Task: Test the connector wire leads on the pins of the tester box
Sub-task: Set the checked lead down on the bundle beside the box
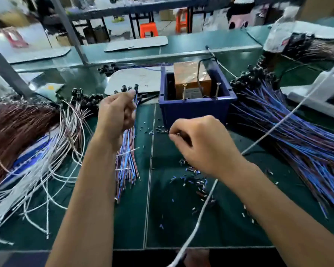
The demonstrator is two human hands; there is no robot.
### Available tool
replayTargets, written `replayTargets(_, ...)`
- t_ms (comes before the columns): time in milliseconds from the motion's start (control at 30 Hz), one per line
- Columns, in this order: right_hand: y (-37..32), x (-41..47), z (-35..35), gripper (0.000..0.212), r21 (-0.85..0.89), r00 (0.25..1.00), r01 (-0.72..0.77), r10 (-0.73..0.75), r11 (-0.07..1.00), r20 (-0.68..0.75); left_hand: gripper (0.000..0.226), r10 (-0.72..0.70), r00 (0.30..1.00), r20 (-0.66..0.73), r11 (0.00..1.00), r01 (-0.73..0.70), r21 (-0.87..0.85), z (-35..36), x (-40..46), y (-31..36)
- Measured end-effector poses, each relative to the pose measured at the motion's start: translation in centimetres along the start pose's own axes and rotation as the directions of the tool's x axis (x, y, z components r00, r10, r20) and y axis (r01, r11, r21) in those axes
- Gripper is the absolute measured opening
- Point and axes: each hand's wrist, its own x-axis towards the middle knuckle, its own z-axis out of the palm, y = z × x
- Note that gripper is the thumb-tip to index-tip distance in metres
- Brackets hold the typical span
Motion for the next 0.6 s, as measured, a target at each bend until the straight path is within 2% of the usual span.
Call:
replayTargets(33, -0.7, 1.0, 1.2, 0.015, -0.031, 0.993, 0.006, -0.002, 1.000, 0.119, 0.035, 0.026, 0.973, -0.228, 0.969, 0.031, 0.245, -0.7, 1.1, -0.9)
replayTargets(67, -1.4, 2.0, 2.6, 0.015, -0.052, 0.973, 0.008, 0.004, 0.999, 0.230, 0.031, 0.094, 0.924, -0.371, 0.857, 0.114, 0.503, -1.7, 2.0, -2.1)
replayTargets(100, -1.9, 2.9, 3.8, 0.015, -0.066, 0.948, 0.003, 0.018, 0.998, 0.317, 0.032, 0.137, 0.897, -0.421, 0.702, 0.212, 0.680, -2.3, 2.4, -2.9)
replayTargets(133, -2.4, 3.8, 4.9, 0.015, -0.081, 0.922, -0.009, 0.040, 0.997, 0.385, 0.038, 0.132, 0.893, -0.431, 0.568, 0.288, 0.771, -2.7, 2.8, -3.7)
replayTargets(167, -2.6, 4.6, 5.9, 0.014, -0.108, 0.902, -0.024, 0.068, 0.994, 0.427, 0.046, 0.094, 0.906, -0.413, 0.485, 0.321, 0.813, -2.8, 2.9, -4.2)
replayTargets(233, -2.6, 5.9, 7.6, 0.012, -0.179, 0.880, -0.045, 0.124, 0.983, 0.459, 0.049, 0.039, 0.926, -0.375, 0.432, 0.323, 0.842, -2.8, 3.3, -4.7)
replayTargets(333, -2.8, 7.0, 8.5, 0.018, -0.251, 0.861, -0.073, 0.188, 0.965, 0.473, 0.033, 0.061, 0.931, -0.359, 0.498, 0.283, 0.820, -2.7, 3.7, -5.0)
replayTargets(500, -2.7, 7.3, 8.3, 0.021, -0.220, 0.845, -0.117, 0.214, 0.968, 0.490, 0.024, 0.120, 0.904, -0.410, 0.610, 0.259, 0.749, -4.0, 3.4, -5.4)
replayTargets(533, -2.8, 7.3, 8.2, 0.021, -0.212, 0.842, -0.132, 0.222, 0.968, 0.492, 0.022, 0.120, 0.894, -0.432, 0.660, 0.253, 0.707, -4.2, 3.3, -5.5)
replayTargets(600, -2.8, 7.4, 8.2, 0.018, -0.185, 0.845, -0.174, 0.243, 0.967, 0.476, 0.017, 0.051, 0.880, -0.472, 0.868, 0.195, 0.458, -3.8, 3.1, -5.1)
